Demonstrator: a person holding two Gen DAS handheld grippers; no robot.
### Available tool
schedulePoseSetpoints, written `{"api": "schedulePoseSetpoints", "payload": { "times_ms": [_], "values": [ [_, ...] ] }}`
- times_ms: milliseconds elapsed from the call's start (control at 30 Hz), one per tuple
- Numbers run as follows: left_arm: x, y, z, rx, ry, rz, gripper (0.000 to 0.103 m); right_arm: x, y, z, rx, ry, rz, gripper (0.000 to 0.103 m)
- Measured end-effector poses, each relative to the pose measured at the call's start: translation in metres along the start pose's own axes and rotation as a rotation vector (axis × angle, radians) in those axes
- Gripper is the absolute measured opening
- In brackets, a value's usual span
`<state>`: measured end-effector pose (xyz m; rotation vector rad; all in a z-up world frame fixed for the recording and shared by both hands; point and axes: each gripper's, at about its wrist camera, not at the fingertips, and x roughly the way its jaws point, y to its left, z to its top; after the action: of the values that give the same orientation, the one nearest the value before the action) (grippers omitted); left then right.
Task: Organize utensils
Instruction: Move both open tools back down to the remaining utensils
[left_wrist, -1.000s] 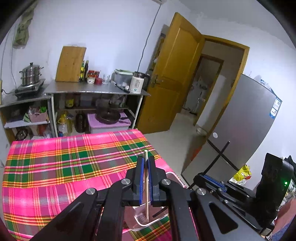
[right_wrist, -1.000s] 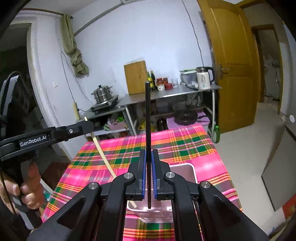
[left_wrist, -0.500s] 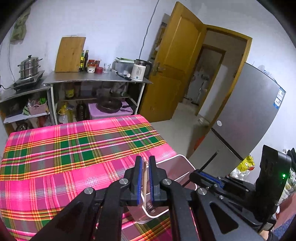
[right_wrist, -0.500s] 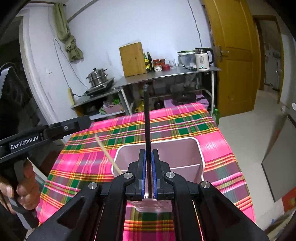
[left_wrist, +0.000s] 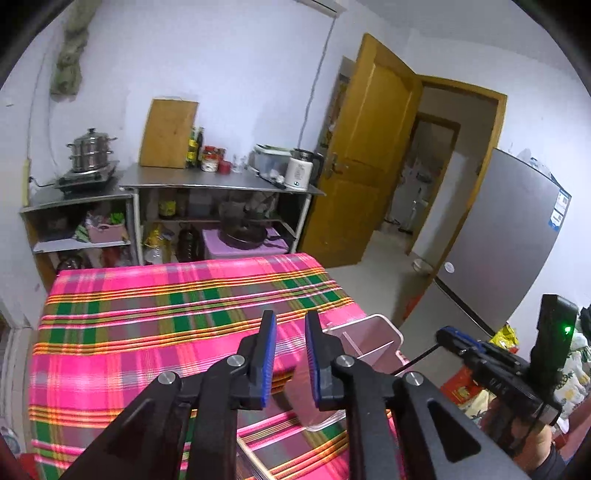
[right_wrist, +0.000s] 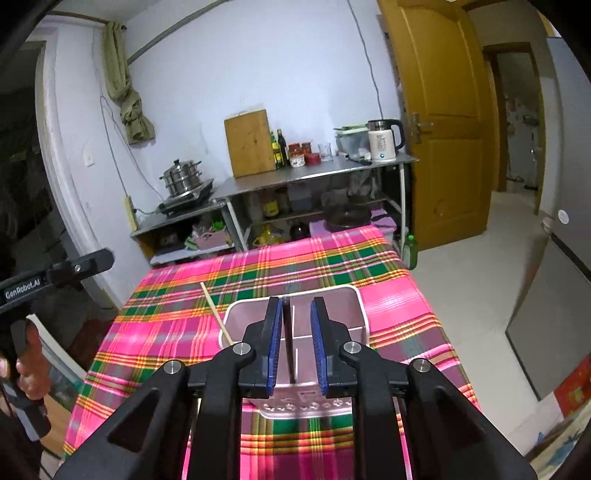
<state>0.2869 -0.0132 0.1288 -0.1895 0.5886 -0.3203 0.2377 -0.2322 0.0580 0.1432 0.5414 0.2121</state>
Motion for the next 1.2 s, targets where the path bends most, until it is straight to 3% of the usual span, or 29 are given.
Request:
{"api": "schedulePoseSetpoints", "payload": {
  "times_ms": [167, 533, 700, 967, 1200],
  "values": [
    [-0.026, 0.026, -0.024, -0.044, -0.002, 0.040, 0.015, -0.019, 0.013, -0.010, -0.018, -0.011, 0.034, 0.017],
    [-0.041, 0.066, -0.105, -0.121, 0.089, 0.071, 0.015, -0.036, 0.043, -0.042, -0.094, 0.008, 0.079, 0.017],
    [-0.028, 0.081, -0.147, -0.180, 0.170, 0.091, 0.015, -0.033, 0.052, -0.056, -0.104, 0.040, 0.119, 0.017],
    [0.004, 0.092, -0.207, -0.235, 0.307, 0.127, 0.015, -0.004, 0.074, -0.095, -0.135, 0.162, 0.178, 0.017],
    [0.023, 0.088, -0.229, -0.221, 0.372, 0.170, 0.015, 0.008, 0.078, -0.114, -0.140, 0.205, 0.195, 0.017]
  ]
}}
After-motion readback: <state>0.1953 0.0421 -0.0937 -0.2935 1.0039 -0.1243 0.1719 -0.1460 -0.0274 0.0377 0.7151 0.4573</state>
